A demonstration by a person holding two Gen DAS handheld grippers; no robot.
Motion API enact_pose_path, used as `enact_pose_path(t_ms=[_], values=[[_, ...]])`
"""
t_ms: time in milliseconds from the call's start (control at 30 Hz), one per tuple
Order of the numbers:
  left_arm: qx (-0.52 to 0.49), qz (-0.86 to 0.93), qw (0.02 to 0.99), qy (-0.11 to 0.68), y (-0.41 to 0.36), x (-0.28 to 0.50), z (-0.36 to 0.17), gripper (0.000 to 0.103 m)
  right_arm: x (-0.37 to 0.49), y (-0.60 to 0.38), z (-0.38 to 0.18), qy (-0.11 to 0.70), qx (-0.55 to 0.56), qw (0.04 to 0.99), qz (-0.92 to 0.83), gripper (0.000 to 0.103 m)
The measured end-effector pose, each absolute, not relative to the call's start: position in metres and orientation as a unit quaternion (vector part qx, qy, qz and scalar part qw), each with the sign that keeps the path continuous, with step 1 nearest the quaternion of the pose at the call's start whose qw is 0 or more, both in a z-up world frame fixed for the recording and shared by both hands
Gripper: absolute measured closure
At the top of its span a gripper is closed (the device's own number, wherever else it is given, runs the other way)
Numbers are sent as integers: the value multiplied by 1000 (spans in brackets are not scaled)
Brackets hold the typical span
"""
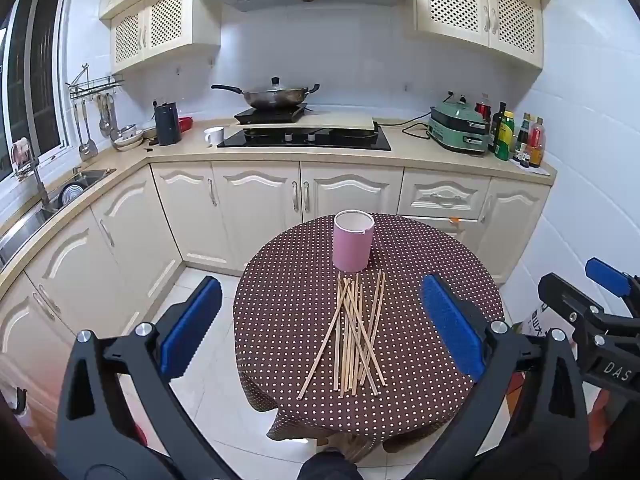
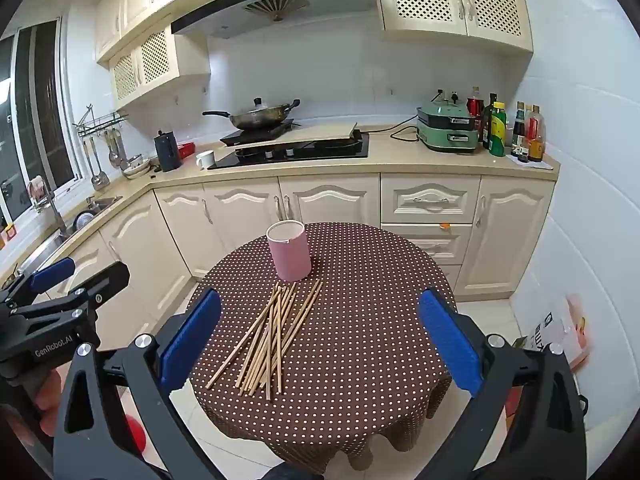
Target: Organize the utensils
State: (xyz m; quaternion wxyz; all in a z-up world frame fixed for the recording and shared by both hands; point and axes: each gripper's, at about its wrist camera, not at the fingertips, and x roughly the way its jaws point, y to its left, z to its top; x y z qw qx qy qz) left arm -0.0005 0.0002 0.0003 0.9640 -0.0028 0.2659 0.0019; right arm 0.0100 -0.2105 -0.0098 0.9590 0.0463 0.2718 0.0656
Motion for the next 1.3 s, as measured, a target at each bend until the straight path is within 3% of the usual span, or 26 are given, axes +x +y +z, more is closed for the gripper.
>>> enact_pose_path(t_ms=[1300], values=[[9,-6,966,257,9,-1,7,5,13,-202,-12,273,51,958,66,8]])
